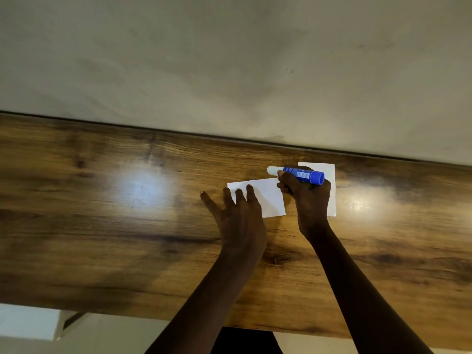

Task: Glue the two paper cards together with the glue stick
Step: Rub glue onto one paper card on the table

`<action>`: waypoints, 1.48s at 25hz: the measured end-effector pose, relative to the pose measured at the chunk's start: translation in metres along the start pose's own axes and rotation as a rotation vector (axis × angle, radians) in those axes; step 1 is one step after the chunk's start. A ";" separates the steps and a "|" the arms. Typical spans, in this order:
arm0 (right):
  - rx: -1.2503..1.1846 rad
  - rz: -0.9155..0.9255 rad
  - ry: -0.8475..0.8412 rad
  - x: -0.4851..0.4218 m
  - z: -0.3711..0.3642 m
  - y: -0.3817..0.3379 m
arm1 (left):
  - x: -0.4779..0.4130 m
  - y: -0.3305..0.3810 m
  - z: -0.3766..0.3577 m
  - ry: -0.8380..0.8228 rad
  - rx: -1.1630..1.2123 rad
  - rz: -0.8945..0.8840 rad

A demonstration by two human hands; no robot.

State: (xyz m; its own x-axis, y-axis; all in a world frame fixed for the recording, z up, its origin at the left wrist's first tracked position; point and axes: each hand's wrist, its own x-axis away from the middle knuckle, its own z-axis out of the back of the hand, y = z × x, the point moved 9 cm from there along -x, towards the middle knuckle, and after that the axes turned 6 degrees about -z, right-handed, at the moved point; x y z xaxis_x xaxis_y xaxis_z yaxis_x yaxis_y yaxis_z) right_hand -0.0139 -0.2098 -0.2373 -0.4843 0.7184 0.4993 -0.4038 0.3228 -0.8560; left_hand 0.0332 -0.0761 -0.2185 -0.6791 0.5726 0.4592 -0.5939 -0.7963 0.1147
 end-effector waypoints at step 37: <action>0.499 0.387 -0.219 0.026 -0.061 -0.002 | 0.015 -0.008 -0.025 -0.073 0.140 0.067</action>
State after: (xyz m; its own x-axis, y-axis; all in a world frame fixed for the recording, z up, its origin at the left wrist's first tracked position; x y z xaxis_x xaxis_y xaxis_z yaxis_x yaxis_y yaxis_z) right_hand 0.0219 -0.1542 -0.2312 -0.7916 0.5663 0.2297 -0.4545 -0.2943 -0.8407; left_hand 0.0166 -0.0560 -0.2344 -0.6789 0.5057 0.5323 -0.4791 -0.8545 0.2007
